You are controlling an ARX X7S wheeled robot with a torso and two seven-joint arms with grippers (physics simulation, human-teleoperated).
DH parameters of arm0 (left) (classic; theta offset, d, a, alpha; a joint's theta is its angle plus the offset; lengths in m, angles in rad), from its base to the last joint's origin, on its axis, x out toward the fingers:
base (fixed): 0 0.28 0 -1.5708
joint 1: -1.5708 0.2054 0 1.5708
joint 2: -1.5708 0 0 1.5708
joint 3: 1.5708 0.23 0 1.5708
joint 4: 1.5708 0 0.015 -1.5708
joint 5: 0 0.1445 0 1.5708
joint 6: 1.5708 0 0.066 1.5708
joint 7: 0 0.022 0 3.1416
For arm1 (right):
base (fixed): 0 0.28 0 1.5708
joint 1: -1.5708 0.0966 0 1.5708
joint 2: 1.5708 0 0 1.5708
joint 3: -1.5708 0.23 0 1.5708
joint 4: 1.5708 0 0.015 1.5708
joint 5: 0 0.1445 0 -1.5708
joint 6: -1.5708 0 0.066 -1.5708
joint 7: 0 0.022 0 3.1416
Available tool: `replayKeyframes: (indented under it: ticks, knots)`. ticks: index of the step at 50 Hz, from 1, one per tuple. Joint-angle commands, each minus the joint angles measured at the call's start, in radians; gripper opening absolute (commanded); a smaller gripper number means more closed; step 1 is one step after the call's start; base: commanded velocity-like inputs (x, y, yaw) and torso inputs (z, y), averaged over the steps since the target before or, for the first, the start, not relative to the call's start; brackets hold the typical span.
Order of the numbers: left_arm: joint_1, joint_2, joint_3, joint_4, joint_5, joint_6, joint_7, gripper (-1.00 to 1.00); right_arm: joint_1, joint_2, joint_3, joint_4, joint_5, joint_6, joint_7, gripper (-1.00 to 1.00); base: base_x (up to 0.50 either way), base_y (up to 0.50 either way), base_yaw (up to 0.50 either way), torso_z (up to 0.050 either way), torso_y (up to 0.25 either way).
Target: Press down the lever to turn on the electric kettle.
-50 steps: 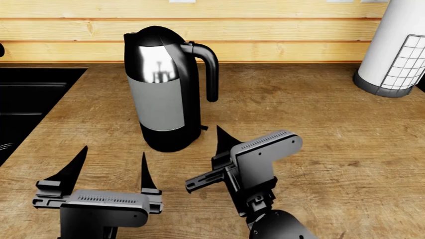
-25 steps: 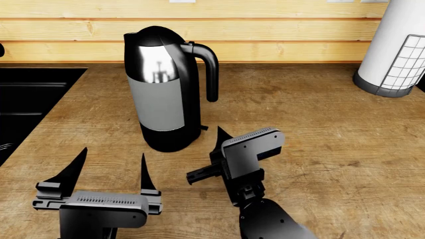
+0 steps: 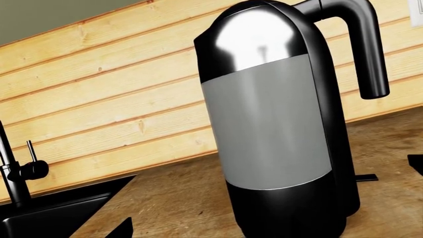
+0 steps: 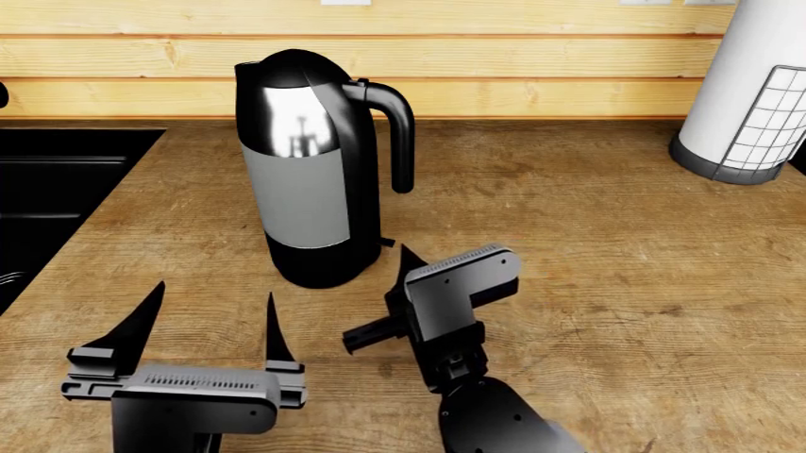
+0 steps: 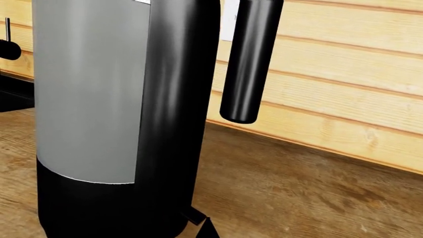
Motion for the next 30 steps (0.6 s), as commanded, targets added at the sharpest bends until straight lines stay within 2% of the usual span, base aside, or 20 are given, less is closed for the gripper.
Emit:
replayKeyframes:
  ticks: [1,30]
  knots:
    - [0.002,-0.004,-0.001,-0.003,-0.005,0.005,-0.004,1.00,0.014,-0.017,-0.011,0.026,0.003,-0.009,0.014,-1.00,0.00,0.00,0.00,0.000,0.000]
    - [0.011,-0.015,0.003,-0.005,-0.010,0.013,-0.015,1.00,0.048,-0.041,-0.066,0.102,0.001,-0.019,0.045,-1.00,0.00,0.00,0.00,0.000,0.000]
